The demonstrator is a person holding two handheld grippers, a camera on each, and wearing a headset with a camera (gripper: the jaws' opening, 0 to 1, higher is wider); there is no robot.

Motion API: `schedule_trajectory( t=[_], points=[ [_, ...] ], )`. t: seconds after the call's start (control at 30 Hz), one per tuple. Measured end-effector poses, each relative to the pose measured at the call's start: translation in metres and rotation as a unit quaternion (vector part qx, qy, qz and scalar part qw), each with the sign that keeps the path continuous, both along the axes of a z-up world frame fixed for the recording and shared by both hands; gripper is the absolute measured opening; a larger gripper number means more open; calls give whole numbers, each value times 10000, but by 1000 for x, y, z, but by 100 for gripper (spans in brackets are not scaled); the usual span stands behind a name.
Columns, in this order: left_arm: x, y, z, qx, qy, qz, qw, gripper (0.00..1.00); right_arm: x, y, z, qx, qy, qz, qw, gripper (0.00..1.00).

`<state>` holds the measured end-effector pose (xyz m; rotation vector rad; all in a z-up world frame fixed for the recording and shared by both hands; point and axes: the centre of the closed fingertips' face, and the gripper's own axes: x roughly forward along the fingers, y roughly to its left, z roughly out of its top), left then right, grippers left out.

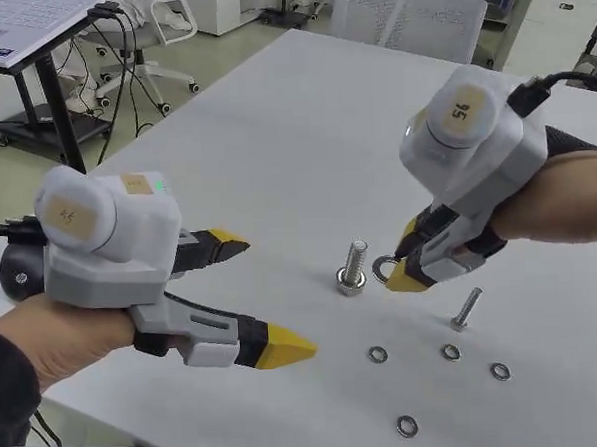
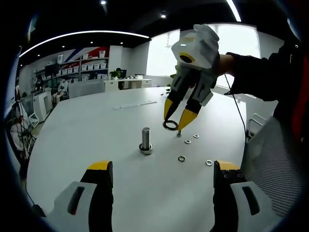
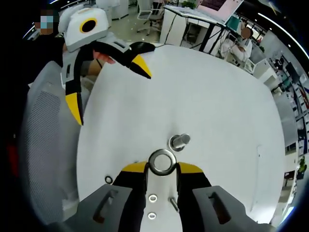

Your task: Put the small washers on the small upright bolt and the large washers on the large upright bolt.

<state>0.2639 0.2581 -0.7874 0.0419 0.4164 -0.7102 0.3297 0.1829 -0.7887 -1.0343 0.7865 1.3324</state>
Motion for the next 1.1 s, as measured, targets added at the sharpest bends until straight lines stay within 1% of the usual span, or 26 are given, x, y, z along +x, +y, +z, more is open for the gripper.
schedule_trajectory(
  t=[0.17, 0.3, 0.4, 0.57, 0.67, 0.8, 0.97, 1.1],
  points=[
    [0, 0, -2, -7, 16, 4, 10000, 86, 5, 9, 6, 92, -14, -9, 10000, 24],
    [1, 1, -5, -34, 37, 15, 10000, 86, 12, 16, 7, 133, -33, 17, 9999, 24],
    [1, 1, -6, -45, 55, 9, 10000, 86, 14, 21, 7, 155, -36, 25, 9999, 24],
    [1, 2, -8, -50, 84, 8, 10000, 86, 19, 26, 4, 139, -45, 33, 9999, 24],
    [1, 2, -10, -69, 98, 8, 9999, 86, 24, 31, 2, 155, -23, 25, 9999, 24],
    [1, 1, -12, -69, 131, -9, 9999, 86, 26, 34, -1, 155, 12, 28, 9999, 24],
    [2, 1, -14, -72, 153, -4, 9999, 86, 29, 37, -6, 116, 68, 34, 9999, 24],
    [2, 2, -15, -64, 170, -4, 9998, 86, 30, 35, -9, 85, 117, 22, 9999, 24]
  ],
)
